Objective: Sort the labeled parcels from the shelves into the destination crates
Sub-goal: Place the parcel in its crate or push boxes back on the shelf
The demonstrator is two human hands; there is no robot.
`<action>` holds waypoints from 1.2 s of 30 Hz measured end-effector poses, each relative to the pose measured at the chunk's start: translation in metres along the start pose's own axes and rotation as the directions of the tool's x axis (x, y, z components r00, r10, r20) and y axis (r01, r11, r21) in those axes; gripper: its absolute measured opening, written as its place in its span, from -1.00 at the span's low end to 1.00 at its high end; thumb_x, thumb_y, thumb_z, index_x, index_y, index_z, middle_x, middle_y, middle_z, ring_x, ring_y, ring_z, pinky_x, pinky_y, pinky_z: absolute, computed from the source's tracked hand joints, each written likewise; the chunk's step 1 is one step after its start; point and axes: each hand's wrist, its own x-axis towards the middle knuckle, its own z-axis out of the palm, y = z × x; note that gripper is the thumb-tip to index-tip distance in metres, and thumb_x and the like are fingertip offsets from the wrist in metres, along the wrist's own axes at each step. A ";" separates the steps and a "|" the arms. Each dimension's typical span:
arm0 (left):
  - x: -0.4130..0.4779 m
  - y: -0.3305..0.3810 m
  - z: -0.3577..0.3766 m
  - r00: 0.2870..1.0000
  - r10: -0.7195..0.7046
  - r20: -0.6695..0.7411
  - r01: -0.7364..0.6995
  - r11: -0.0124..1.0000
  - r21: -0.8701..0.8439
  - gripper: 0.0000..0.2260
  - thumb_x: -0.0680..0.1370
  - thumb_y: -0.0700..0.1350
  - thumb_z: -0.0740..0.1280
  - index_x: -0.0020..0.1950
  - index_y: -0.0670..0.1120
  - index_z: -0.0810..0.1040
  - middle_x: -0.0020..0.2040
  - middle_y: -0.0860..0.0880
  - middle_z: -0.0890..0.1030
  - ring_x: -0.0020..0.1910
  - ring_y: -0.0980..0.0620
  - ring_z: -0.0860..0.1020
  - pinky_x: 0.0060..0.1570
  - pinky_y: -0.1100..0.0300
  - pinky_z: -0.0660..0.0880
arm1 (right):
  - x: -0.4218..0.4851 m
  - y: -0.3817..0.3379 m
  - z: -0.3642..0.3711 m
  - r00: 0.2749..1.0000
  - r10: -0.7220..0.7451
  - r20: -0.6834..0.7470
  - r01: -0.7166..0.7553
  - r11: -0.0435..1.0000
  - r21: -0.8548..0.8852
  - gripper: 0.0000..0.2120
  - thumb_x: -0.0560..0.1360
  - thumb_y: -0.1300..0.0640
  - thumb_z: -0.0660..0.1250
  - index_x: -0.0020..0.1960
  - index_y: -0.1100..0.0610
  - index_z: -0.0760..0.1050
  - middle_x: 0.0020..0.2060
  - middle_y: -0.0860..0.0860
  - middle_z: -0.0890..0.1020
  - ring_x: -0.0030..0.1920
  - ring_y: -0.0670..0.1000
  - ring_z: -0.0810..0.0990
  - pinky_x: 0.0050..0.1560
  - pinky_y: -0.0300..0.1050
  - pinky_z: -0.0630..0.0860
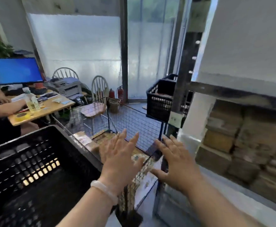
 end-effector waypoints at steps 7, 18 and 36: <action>-0.021 0.154 0.036 0.920 0.391 -0.007 -0.387 0.908 -0.161 -0.26 0.54 0.33 0.20 0.56 0.32 -0.21 0.62 0.10 -0.17 0.58 0.05 -0.22 0.52 0.02 -0.22 | -0.147 0.086 -0.076 0.916 0.356 -0.186 -0.385 0.909 -0.158 -0.14 0.42 -0.48 0.04 0.57 -0.18 -0.21 0.58 -0.09 -0.09 0.54 -0.06 -0.28 0.47 -0.01 -0.34; -0.113 0.370 0.067 0.693 0.717 -0.075 -0.707 0.655 -0.265 -0.30 0.57 0.30 0.18 0.56 0.31 -0.20 0.64 0.04 -0.11 0.60 0.00 -0.15 0.48 0.00 -0.23 | -0.354 0.161 -0.153 0.703 0.651 -0.286 -0.707 0.684 -0.181 -0.08 0.35 -0.53 -0.01 0.54 -0.21 -0.29 0.58 -0.12 -0.14 0.55 -0.05 -0.26 0.49 0.01 -0.30; -0.396 0.760 0.105 0.296 0.954 -0.051 -0.846 0.237 -0.478 -0.30 0.55 0.31 0.18 0.57 0.31 -0.16 0.63 0.06 -0.12 0.60 0.00 -0.11 0.53 -0.03 -0.10 | -0.782 0.269 -0.296 0.272 0.866 -0.420 -0.962 0.229 -0.151 -0.10 0.42 -0.44 0.14 0.56 -0.18 -0.24 0.57 -0.11 -0.18 0.55 -0.05 -0.27 0.52 0.00 -0.26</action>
